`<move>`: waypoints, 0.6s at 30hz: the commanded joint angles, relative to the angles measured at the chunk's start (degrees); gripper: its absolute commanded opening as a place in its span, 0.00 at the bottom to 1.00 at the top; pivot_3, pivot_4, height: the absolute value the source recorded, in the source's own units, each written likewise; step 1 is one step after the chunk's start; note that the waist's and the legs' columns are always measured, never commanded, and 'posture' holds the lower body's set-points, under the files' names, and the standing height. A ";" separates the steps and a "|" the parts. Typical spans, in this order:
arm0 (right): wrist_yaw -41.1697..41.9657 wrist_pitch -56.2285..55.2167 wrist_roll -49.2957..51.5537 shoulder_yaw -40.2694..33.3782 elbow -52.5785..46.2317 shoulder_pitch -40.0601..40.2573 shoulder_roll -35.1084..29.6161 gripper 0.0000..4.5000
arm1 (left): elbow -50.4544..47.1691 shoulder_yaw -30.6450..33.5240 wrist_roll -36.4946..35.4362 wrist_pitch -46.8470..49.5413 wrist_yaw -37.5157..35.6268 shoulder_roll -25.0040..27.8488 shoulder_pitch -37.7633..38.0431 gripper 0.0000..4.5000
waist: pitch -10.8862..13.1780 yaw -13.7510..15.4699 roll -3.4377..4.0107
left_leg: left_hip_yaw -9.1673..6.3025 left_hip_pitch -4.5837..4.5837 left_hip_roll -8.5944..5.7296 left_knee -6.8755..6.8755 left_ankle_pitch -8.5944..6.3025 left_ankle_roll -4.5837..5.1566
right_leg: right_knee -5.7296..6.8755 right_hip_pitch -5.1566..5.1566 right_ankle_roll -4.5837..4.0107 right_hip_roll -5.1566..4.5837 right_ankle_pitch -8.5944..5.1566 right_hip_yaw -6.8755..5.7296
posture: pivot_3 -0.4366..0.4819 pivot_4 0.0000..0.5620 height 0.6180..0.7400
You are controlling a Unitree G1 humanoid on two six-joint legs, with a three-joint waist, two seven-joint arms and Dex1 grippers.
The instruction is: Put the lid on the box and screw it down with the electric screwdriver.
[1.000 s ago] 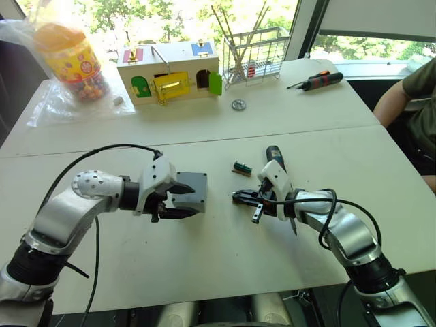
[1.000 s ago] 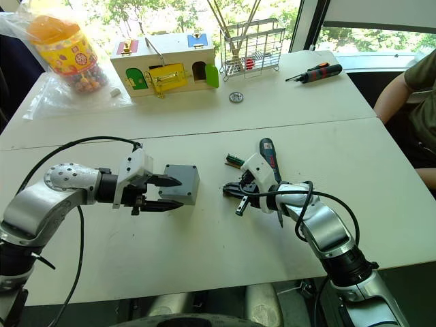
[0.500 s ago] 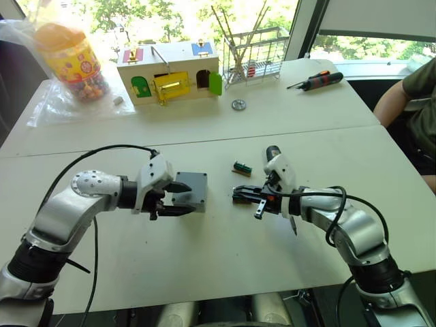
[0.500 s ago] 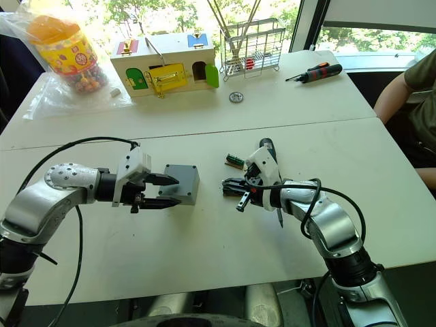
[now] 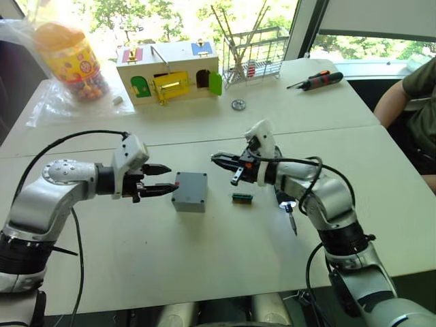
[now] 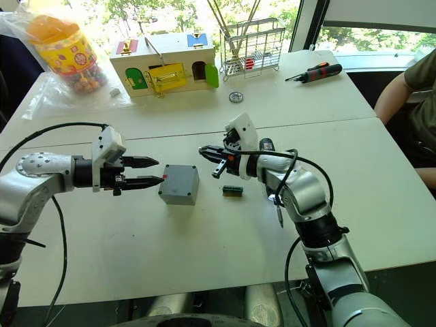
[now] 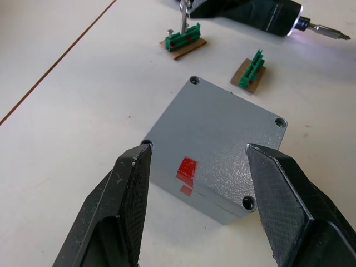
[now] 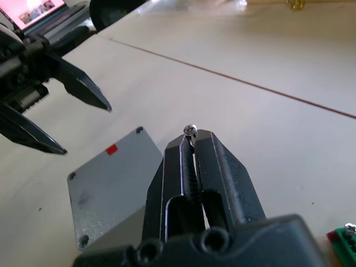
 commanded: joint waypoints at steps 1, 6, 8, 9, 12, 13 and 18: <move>1.35 -1.91 -0.11 0.40 -1.04 -1.17 0.59 0.01 | -2.02 2.81 -1.57 0.80 1.02 0.30 0.83 0.61 | 0.00 -0.07 0.00 | 0.00 0.00 0.01 0.00 0.00 0.00 | 0.02 0.00 0.00 0.01 0.00 0.00 | 0.48 0.27 1.00; 1.79 -1.27 0.26 0.87 -2.34 -0.76 1.34 0.01 | -3.45 2.53 -2.09 1.26 2.47 -0.26 2.19 0.61 | 0.00 -0.13 0.00 | 0.00 0.00 0.05 -0.01 0.00 0.00 | 0.05 -0.03 0.00 0.02 0.00 0.01 | 0.48 0.27 1.00; 1.87 -0.66 0.61 0.95 -3.26 -0.57 1.67 0.01 | -3.71 1.93 -1.83 1.18 2.77 -0.41 2.52 0.61 | 0.00 -0.13 0.00 | 0.00 0.00 0.04 -0.01 0.00 0.00 | 0.04 -0.02 0.00 0.02 0.00 0.01 | 0.48 0.27 1.00; 1.90 -0.37 0.66 1.03 -3.64 -0.46 1.76 0.01 | -3.69 1.62 -1.60 1.04 2.81 -0.48 2.59 0.61 | 0.00 -0.16 0.00 | 0.00 0.00 0.04 -0.01 0.00 0.00 | 0.04 -0.02 0.00 0.02 0.00 0.01 | 0.48 0.27 1.00; 1.83 0.15 0.47 1.30 -4.32 -0.01 1.91 0.01 | -3.50 1.20 -1.32 0.89 2.79 -0.68 2.42 0.61 | 0.00 -0.10 0.00 | -0.01 0.00 0.04 -0.01 0.00 0.00 | 0.05 -0.03 0.00 0.03 0.00 0.01 | 0.48 0.27 1.00; 1.81 0.10 0.30 1.48 -4.32 0.22 1.89 0.01 | -3.38 1.03 -1.22 0.84 2.76 -0.72 2.24 0.61 | 0.00 -0.09 0.00 | 0.00 0.00 0.04 -0.01 0.00 0.00 | 0.05 -0.03 0.00 0.03 0.00 0.01 | 0.48 0.27 1.00; 1.73 -0.28 -0.26 2.24 -4.14 1.17 1.91 0.01 | -3.01 0.28 -0.75 0.51 2.58 -0.86 1.69 0.61 | 0.00 -0.09 0.00 | 0.00 0.00 0.04 -0.01 0.00 0.00 | 0.04 -0.03 0.00 0.02 0.00 0.02 | 0.48 0.27 1.00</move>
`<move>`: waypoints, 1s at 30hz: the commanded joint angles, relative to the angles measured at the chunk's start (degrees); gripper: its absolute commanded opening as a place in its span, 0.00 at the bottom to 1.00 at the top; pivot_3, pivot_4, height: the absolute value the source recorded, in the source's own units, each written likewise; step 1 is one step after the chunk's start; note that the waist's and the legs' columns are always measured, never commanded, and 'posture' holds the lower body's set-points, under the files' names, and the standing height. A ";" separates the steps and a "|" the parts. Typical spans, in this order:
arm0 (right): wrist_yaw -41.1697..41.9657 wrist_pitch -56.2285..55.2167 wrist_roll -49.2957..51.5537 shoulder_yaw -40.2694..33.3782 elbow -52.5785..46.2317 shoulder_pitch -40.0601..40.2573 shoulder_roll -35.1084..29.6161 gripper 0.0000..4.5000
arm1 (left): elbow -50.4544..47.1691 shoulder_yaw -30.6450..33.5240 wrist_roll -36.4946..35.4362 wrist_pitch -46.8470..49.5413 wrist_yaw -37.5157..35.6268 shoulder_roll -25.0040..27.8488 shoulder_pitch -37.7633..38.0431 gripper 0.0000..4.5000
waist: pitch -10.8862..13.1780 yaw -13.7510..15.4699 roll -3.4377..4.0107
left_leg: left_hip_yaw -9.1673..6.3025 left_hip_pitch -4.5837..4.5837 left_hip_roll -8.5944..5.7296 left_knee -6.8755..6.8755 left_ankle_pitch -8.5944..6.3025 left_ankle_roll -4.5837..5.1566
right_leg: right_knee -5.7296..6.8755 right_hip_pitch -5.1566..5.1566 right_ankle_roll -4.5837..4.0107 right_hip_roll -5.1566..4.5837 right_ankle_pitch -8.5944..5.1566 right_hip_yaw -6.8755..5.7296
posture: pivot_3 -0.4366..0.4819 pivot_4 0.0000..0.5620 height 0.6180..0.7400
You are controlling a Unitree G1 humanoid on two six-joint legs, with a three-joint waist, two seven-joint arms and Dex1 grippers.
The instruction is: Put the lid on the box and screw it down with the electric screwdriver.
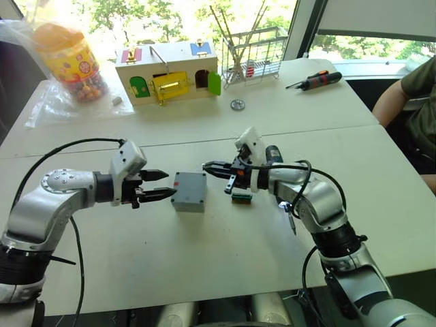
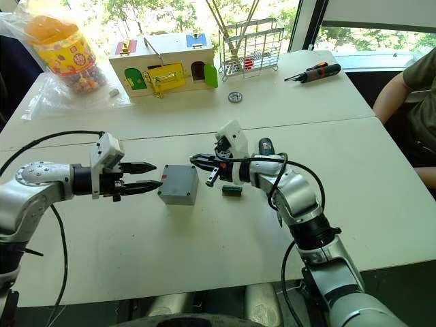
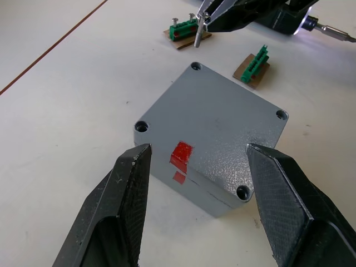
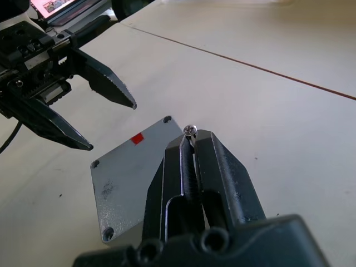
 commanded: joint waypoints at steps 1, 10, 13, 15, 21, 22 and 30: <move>0.06 -0.70 0.00 0.31 -2.08 0.13 0.49 0.01 | -0.81 -0.02 0.30 -0.97 -0.17 0.21 -0.87 0.61 | 0.00 -0.02 0.00 | 0.00 0.00 0.00 0.00 0.00 0.00 | 0.00 0.00 0.00 0.00 0.00 0.00 | 0.48 0.27 1.00; -0.17 -1.86 -0.81 0.90 -0.38 0.84 0.79 0.01 | -0.93 -0.35 0.39 -1.15 -0.07 0.35 -0.86 0.61 | 0.00 -0.01 0.00 | 0.00 0.00 0.00 0.00 0.00 0.00 | 0.00 0.00 0.00 0.00 0.00 0.00 | 0.48 0.27 1.00; -0.14 -2.46 -1.15 0.94 0.50 0.90 1.00 0.01 | -1.00 -0.46 0.53 -1.23 0.00 0.32 -0.81 0.61 | 0.00 -0.02 0.00 | 0.00 0.00 0.00 0.00 0.00 0.00 | 0.00 0.00 0.00 0.00 0.00 0.00 | 0.48 0.27 1.00; -0.18 -2.83 -1.37 0.95 0.97 0.93 1.18 0.01 | -0.98 -0.44 0.57 -1.31 -0.01 0.36 -0.76 0.61 | 0.00 -0.02 0.00 | 0.00 0.00 0.00 0.00 0.00 0.00 | 0.00 0.00 0.00 0.01 0.00 0.00 | 0.48 0.27 1.00; -0.27 -2.79 -1.12 0.32 1.00 0.67 1.50 0.01 | -0.59 -0.48 0.77 -1.73 0.00 0.33 -0.82 0.61 | 0.00 -0.01 0.00 | 0.00 0.00 0.00 0.00 0.00 0.00 | 0.00 0.00 0.00 0.01 0.00 0.00 | 0.48 0.27 1.00; -0.24 -2.77 -1.12 0.29 0.92 0.66 1.46 0.01 | -0.55 -0.53 0.82 -1.80 0.00 0.28 -0.84 0.61 | 0.00 -0.02 0.00 | 0.00 0.00 0.00 0.00 0.00 0.00 | 0.00 -0.01 0.00 0.01 0.00 0.00 | 0.48 0.27 1.00; -0.32 -2.74 -1.05 -0.58 0.78 0.69 0.85 0.01 | -0.38 -0.73 1.24 -2.03 -0.15 -0.15 -0.99 0.61 | 0.00 -0.02 0.00 | 0.00 0.00 0.00 0.00 0.00 0.00 | 0.00 0.00 0.00 0.01 0.00 0.00 | 0.48 0.27 1.00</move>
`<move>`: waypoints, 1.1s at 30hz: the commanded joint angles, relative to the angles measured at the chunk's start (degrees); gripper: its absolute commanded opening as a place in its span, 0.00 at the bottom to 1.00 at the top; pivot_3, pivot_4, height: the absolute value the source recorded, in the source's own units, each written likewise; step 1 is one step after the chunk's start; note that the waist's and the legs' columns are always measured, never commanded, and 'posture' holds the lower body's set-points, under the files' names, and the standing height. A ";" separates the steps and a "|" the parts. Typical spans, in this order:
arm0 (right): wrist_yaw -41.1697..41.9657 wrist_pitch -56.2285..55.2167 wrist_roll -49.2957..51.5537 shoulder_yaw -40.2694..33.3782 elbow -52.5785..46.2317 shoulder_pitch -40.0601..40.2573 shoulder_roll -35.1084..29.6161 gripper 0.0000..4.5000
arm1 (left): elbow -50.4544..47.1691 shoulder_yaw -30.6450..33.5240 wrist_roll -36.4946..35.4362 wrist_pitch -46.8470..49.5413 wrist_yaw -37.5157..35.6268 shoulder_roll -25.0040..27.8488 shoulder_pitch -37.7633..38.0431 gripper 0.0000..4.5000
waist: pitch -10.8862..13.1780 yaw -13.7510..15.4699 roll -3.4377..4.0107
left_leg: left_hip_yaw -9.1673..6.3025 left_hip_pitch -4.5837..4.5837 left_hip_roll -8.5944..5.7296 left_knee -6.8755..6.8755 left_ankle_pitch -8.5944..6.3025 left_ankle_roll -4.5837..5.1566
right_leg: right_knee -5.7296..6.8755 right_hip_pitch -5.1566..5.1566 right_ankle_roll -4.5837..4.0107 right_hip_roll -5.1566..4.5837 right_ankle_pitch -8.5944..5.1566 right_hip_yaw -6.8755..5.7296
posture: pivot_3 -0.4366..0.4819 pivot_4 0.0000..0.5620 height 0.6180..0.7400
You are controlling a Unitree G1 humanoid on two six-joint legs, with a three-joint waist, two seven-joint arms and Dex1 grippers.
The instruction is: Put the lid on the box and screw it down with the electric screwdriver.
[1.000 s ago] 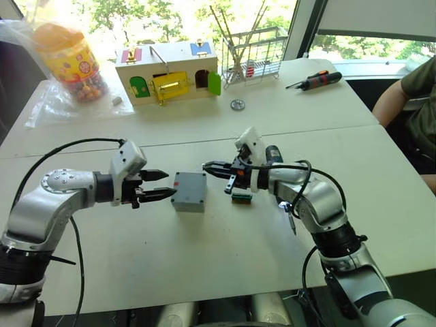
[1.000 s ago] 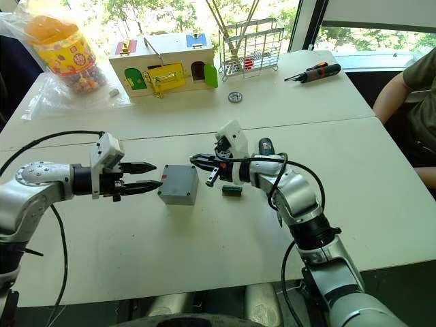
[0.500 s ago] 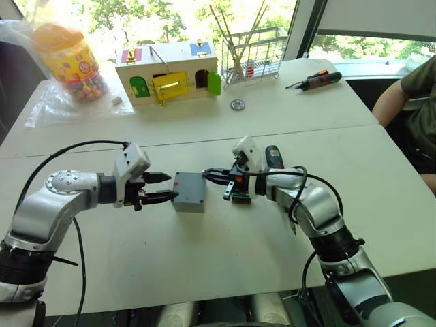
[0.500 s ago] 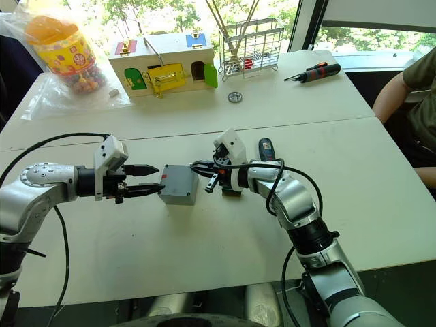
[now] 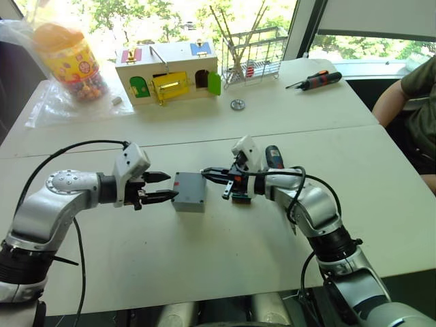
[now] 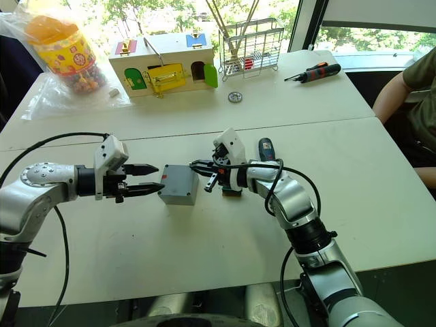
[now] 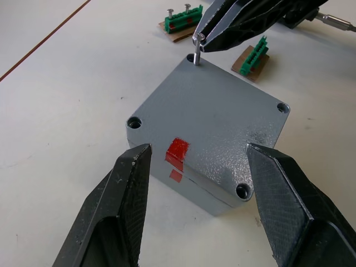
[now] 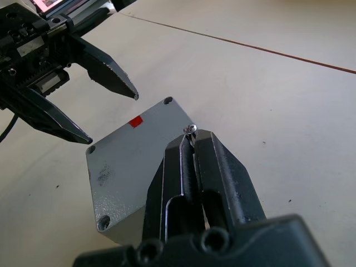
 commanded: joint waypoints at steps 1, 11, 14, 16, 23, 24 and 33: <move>-0.23 -0.43 0.34 -1.66 -1.10 -0.47 -0.03 0.01 | -0.68 0.45 0.01 -1.03 -0.23 0.03 -0.92 0.61 | 0.00 0.01 0.00 | 0.00 0.00 0.00 0.00 0.00 0.00 | 0.00 0.00 0.00 0.00 0.00 0.00 | 0.48 0.27 1.00; -0.49 -0.79 0.04 -1.54 -0.18 -0.18 0.38 0.01 | -0.38 0.11 0.44 -1.34 -0.50 -0.15 -0.92 0.61 | 0.00 0.00 0.00 | 0.00 0.00 0.00 0.00 0.00 0.00 | 0.00 0.00 0.00 0.00 0.00 0.00 | 0.48 0.27 1.00; -0.47 -0.80 0.10 -1.36 -0.02 -0.19 0.67 0.01 | -0.18 0.08 0.72 -1.50 -0.66 -0.18 -0.89 0.61 | 0.00 -0.01 0.00 | 0.00 0.00 0.00 0.00 0.00 0.00 | 0.00 0.00 0.00 0.00 0.00 0.00 | 0.48 0.27 1.00; -0.50 -0.68 0.21 -1.33 -0.20 -0.23 0.85 0.01 | -0.18 0.12 0.86 -1.59 -0.77 -0.15 -0.72 0.61 | 0.00 -0.02 0.00 | 0.00 0.00 0.00 0.00 0.00 0.00 | 0.00 0.00 0.00 0.00 0.00 0.00 | 0.48 0.27 1.00; -0.29 -0.55 -0.05 -0.85 0.04 -0.02 0.84 0.01 | -0.06 0.19 1.01 -1.77 -0.84 -0.25 -0.61 0.61 | 0.00 0.00 0.00 | 0.00 0.00 0.00 0.00 0.00 0.00 | 0.00 0.00 0.00 0.00 0.00 0.00 | 0.48 0.27 1.00; -0.28 -0.58 -0.11 -0.71 0.09 0.01 0.89 0.01 | -0.03 0.21 1.03 -1.82 -0.85 -0.27 -0.59 0.61 | 0.00 -0.01 0.00 | 0.00 0.00 0.00 0.00 0.00 0.00 | 0.00 0.00 0.00 0.00 0.00 0.00 | 0.48 0.27 1.00; -0.31 -1.08 -0.96 0.08 1.19 -0.09 1.28 0.01 | 0.15 0.14 1.26 -2.07 -0.80 -0.39 -0.59 0.61 | 0.00 -0.03 0.00 | 0.00 0.00 0.00 0.00 0.00 0.00 | 0.00 0.00 0.00 0.00 0.00 0.00 | 0.48 0.27 1.00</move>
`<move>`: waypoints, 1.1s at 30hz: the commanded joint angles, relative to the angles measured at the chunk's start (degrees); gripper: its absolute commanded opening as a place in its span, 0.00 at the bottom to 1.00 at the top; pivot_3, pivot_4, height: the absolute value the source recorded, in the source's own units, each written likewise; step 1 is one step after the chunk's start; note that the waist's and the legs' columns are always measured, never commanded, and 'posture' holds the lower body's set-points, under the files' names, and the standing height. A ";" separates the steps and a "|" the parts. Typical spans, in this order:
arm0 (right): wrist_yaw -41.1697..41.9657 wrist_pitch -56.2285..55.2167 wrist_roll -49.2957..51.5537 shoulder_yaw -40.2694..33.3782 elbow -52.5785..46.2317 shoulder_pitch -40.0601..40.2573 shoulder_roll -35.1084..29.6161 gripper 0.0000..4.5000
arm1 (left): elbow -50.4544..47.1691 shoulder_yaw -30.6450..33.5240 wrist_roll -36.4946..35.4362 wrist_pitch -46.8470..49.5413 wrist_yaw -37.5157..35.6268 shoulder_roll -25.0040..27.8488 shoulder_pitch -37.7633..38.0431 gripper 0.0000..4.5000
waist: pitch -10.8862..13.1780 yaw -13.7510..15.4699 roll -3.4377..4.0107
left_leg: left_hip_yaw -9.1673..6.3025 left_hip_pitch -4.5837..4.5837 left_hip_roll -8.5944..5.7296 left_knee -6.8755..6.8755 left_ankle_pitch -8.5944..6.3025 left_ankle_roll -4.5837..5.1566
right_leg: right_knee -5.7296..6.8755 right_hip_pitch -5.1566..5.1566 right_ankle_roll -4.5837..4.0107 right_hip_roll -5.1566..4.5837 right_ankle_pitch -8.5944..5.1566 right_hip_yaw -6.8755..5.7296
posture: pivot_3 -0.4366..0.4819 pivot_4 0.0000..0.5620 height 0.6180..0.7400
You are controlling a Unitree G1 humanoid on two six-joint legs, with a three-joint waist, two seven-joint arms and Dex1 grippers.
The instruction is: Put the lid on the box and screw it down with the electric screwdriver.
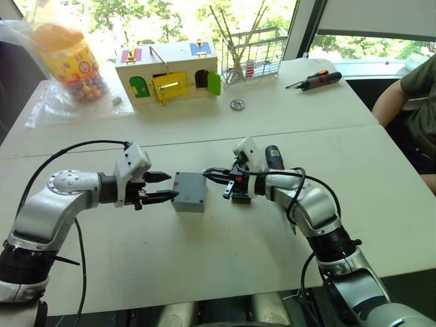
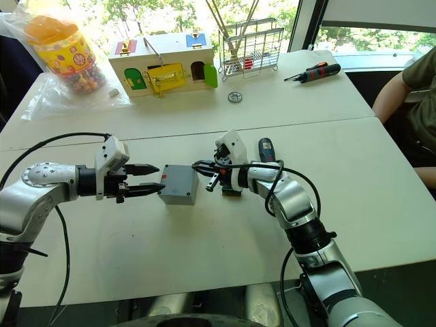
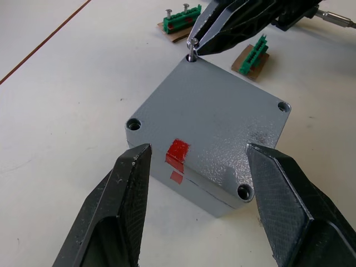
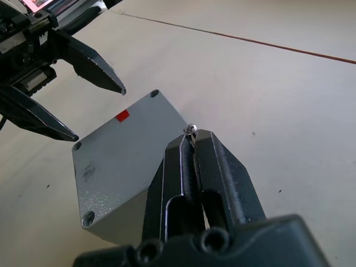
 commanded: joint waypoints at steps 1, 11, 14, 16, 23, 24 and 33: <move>0.18 -1.03 -0.27 0.14 -0.36 -0.48 0.81 0.01 | -0.14 0.33 0.10 -0.89 -0.14 0.04 -0.59 0.61 | 0.00 -0.02 0.00 | 0.00 0.00 0.00 0.00 0.00 0.00 | 0.00 0.00 0.00 0.00 0.00 0.00 | 0.48 0.27 1.00; 0.65 -0.85 -0.39 -0.49 -1.11 -0.89 0.52 0.42 | -0.30 0.31 -0.14 -0.59 0.00 -0.30 -0.79 0.61 | 0.00 0.00 0.00 | 0.00 0.00 0.00 0.00 0.00 0.00 | 0.00 0.00 0.00 0.00 0.00 0.00 | 0.48 0.27 1.00; 0.91 -0.23 -0.31 -1.08 -2.38 -1.08 -0.40 0.77 | -0.52 0.57 -0.76 -0.12 0.13 -0.86 -1.12 0.61 | 0.00 0.02 0.00 | 0.00 0.00 0.00 0.00 0.00 0.00 | 0.00 0.00 0.00 0.00 0.00 0.00 | 0.48 0.27 1.00; 1.21 1.28 0.63 -2.37 -4.63 -1.07 -1.78 0.85 | -0.93 0.95 -1.87 0.59 0.38 -1.76 -1.89 0.61 | 0.00 0.14 0.00 | 0.00 0.00 0.00 0.01 0.00 0.00 | 0.00 0.00 0.00 0.00 0.00 0.00 | 0.48 0.27 1.00; 3.01 20.38 10.11 -14.15 -17.27 -3.05 -15.68 0.99 | -5.83 -2.38 -4.11 1.70 -1.09 -3.82 -7.98 0.61 | 0.00 0.52 0.00 | -0.02 -0.02 -0.05 0.07 -0.01 0.01 | -0.02 0.06 0.00 -0.05 0.00 -0.01 | 0.48 0.27 1.00; 3.96 22.48 11.16 -15.09 -17.95 -3.30 -18.49 1.00 | -6.37 -3.48 -3.88 1.38 -1.60 -3.96 -8.58 0.61 | 0.00 0.51 0.00 | -0.03 -0.02 -0.07 0.06 -0.01 0.02 | -0.05 0.07 0.00 -0.13 0.00 -0.01 | 0.48 0.27 1.00; 3.62 56.24 19.03 -8.38 -5.00 -17.81 -37.83 1.00 | -6.69 -14.87 1.72 -7.48 -7.57 -7.36 -12.00 0.61 | 0.03 0.41 0.04 | 0.18 -0.01 0.06 -0.01 -0.02 0.04 | -0.14 0.06 -0.01 -0.15 -0.01 0.04 | 0.48 0.27 1.00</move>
